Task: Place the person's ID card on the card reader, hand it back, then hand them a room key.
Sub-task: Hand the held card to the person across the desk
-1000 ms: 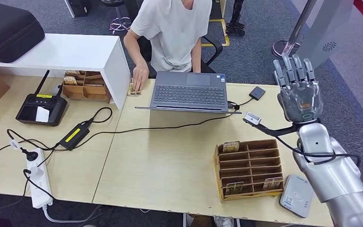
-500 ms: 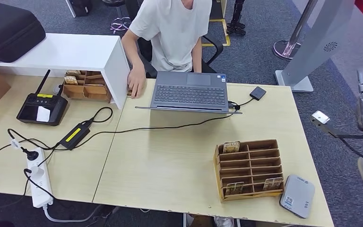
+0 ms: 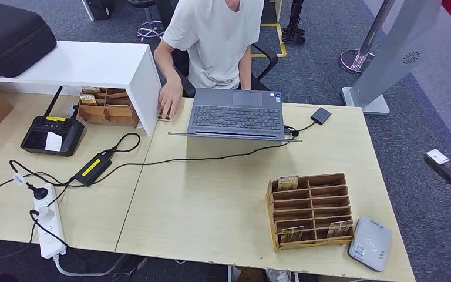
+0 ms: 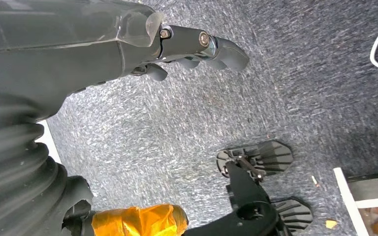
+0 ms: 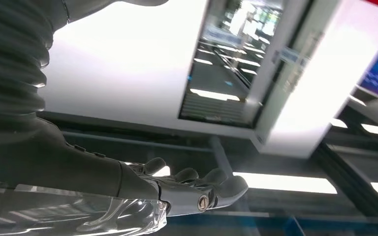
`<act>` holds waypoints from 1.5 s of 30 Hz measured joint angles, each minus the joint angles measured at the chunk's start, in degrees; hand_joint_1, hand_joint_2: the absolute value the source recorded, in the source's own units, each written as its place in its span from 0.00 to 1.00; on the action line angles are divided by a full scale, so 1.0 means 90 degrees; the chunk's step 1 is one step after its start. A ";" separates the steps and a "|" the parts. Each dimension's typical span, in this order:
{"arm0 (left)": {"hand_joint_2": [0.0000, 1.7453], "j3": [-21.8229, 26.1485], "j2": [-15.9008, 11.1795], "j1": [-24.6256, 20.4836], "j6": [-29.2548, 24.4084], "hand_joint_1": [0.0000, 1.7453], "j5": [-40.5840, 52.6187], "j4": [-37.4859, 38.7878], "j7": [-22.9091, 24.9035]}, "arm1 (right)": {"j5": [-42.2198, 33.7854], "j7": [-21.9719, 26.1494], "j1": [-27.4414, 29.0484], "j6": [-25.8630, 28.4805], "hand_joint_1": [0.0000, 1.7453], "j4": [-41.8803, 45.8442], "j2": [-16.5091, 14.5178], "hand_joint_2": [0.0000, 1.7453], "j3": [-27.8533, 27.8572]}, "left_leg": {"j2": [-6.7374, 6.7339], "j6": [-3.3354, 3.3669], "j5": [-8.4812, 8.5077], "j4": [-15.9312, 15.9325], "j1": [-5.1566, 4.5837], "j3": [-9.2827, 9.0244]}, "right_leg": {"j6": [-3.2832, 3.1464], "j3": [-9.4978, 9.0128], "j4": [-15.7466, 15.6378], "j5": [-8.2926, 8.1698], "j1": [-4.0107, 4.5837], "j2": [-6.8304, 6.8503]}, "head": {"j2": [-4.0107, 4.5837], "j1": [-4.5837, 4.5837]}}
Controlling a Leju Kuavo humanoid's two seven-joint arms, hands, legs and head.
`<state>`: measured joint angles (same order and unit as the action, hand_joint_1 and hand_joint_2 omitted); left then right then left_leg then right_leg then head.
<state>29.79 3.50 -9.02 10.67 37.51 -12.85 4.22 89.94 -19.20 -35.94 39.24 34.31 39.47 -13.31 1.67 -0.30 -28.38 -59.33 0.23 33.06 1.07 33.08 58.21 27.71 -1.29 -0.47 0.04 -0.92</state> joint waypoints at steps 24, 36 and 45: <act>1.00 -0.0006 0.0073 -0.0262 0.0007 0.00 0.0126 0.0000 0.0849 | -0.1901 -0.1812 0.2525 -0.5594 0.00 -0.2293 -0.0475 1.00 0.1659 | -0.0003 0.0001 -0.0004 0.0010 0.0002 -0.0003 | 0.0004 0.0002 0.0003 0.0007 0.0000 -0.0001 | 0.0000 -0.0003; 1.00 -0.0152 0.0171 -0.0536 0.0151 0.00 0.0301 0.0000 0.1194 | -0.2937 -0.1581 0.3225 -0.6619 0.00 -0.2453 -0.1284 1.00 0.2771 | -0.0001 0.0000 -0.0004 0.0012 0.0007 -0.0010 | 0.0004 -0.0005 0.0003 0.0009 0.0006 0.0003 | 0.0000 -0.0002; 1.00 -0.0319 0.0195 -0.0726 0.0297 0.00 0.0438 0.0000 0.1310 | -0.3428 -0.1247 0.3546 -0.6770 0.00 -0.2541 -0.2626 1.00 0.3661 | -0.0016 -0.0007 -0.0001 0.0014 0.0030 -0.0015 | -0.0003 -0.0004 0.0005 0.0008 0.0022 -0.0013 | 0.0000 -0.0006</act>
<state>26.92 5.25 -15.55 13.34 41.45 -12.85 16.00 59.09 -30.42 -4.03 -21.69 11.44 15.84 19.64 1.52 -0.36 -28.39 -59.20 0.49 32.93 1.05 33.04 58.25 27.79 -1.09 -0.59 0.04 -0.97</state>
